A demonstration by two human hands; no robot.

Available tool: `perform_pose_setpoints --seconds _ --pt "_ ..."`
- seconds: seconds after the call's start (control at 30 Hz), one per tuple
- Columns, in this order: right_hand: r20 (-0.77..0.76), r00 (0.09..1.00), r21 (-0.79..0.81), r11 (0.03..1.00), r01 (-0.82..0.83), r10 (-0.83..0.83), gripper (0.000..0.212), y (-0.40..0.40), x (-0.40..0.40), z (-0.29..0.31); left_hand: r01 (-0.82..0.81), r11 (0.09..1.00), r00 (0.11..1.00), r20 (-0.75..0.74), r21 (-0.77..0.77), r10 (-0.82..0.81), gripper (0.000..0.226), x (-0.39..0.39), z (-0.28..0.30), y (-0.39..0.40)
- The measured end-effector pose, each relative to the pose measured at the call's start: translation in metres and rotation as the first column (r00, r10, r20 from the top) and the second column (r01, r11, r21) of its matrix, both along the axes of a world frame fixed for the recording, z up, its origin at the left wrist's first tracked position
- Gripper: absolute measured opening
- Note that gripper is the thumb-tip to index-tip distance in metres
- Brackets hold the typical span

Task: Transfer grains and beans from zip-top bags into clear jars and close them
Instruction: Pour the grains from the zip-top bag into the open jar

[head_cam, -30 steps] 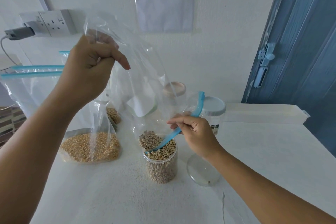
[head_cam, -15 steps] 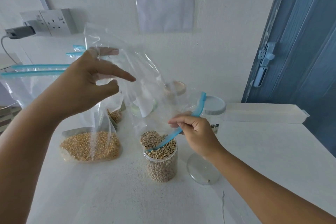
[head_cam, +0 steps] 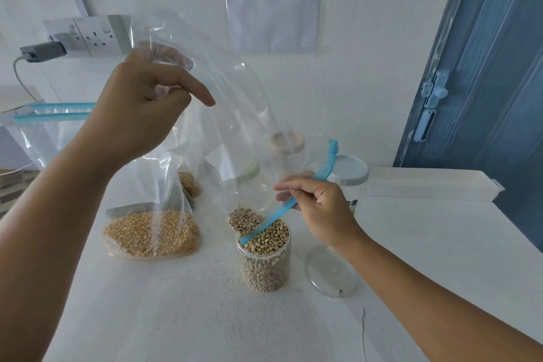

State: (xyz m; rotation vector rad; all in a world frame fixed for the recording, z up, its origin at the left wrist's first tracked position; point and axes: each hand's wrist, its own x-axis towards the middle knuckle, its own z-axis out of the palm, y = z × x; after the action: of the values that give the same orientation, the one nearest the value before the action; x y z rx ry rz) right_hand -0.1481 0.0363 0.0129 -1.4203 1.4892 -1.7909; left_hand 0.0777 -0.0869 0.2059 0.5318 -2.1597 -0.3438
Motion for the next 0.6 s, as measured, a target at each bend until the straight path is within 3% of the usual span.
perform_pose_setpoints --seconds 0.23,0.6 --pt "-0.011 0.999 -0.003 0.999 0.035 -0.035 0.034 0.004 -0.002 -0.001 0.036 0.998 0.999 -0.033 0.046 -0.035 0.05 -0.011 0.004 0.009" --pt "0.021 0.998 0.006 0.999 0.052 -0.052 0.032 0.01 -0.005 -0.004 0.021 1.0 0.998 -0.058 -0.007 -0.021 0.046 -0.031 0.011 0.012"
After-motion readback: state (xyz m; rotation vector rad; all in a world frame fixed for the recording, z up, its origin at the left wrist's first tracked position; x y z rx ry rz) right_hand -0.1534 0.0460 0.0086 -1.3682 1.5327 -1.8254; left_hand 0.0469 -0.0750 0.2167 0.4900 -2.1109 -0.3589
